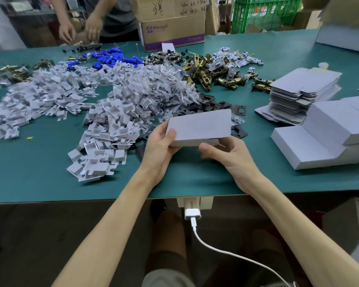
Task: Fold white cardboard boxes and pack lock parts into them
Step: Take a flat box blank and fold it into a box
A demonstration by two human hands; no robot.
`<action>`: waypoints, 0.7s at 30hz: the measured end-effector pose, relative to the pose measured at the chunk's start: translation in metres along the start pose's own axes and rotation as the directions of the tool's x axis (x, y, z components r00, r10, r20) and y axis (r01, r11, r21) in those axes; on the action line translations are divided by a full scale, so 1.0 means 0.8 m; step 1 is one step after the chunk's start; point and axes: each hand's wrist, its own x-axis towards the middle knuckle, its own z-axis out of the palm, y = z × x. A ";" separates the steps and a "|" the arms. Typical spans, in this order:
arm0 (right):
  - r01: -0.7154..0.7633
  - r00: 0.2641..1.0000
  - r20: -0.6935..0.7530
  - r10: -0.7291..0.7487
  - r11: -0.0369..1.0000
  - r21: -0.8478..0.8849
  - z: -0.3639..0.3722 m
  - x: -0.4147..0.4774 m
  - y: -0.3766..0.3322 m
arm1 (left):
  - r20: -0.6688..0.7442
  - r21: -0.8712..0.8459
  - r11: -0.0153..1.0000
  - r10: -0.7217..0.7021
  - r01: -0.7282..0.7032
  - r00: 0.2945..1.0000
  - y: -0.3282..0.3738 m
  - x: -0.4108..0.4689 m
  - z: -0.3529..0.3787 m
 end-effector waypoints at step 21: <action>0.190 0.982 0.080 -0.173 0.932 -0.308 0.005 0.002 -0.003 | 0.187 0.082 0.997 -0.029 0.014 0.982 -0.002 -0.009 0.004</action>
